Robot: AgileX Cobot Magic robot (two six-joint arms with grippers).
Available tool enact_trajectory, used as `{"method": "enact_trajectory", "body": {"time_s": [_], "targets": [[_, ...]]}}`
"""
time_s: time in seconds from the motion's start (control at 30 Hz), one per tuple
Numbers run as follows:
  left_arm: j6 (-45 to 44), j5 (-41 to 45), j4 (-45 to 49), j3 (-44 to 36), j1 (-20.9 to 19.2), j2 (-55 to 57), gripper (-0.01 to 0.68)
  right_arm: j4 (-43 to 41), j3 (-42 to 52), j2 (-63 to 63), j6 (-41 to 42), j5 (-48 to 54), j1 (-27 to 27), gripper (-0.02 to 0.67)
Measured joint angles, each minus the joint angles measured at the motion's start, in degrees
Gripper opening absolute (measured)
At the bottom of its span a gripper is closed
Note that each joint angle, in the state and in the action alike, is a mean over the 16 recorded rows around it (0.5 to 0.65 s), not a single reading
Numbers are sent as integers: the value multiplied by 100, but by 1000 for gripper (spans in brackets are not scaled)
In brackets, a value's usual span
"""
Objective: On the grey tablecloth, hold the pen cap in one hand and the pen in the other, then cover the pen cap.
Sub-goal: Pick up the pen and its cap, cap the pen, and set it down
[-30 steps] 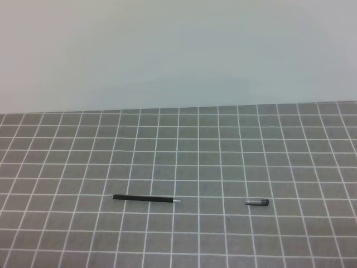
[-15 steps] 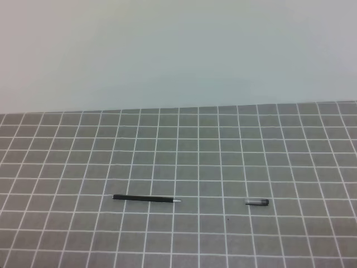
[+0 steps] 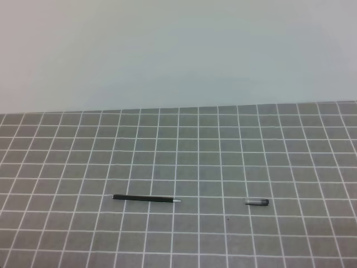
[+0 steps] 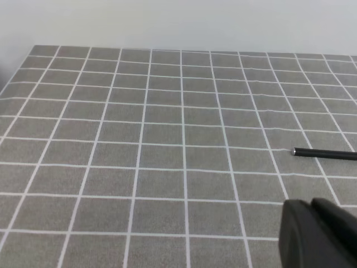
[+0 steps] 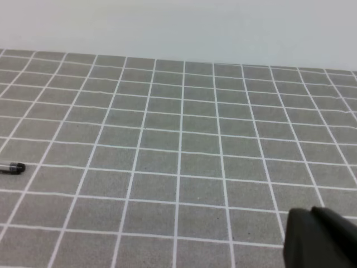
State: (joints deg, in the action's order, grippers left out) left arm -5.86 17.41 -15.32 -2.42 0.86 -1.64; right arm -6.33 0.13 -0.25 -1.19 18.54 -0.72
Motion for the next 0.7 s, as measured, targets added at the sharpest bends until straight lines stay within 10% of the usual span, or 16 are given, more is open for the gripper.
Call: {"method": "enact_trajectory", "body": {"time_s": [0.7], "targets": [[0,0,0,0,0,0,0,0,0,0,-21,0,0,-2]]}}
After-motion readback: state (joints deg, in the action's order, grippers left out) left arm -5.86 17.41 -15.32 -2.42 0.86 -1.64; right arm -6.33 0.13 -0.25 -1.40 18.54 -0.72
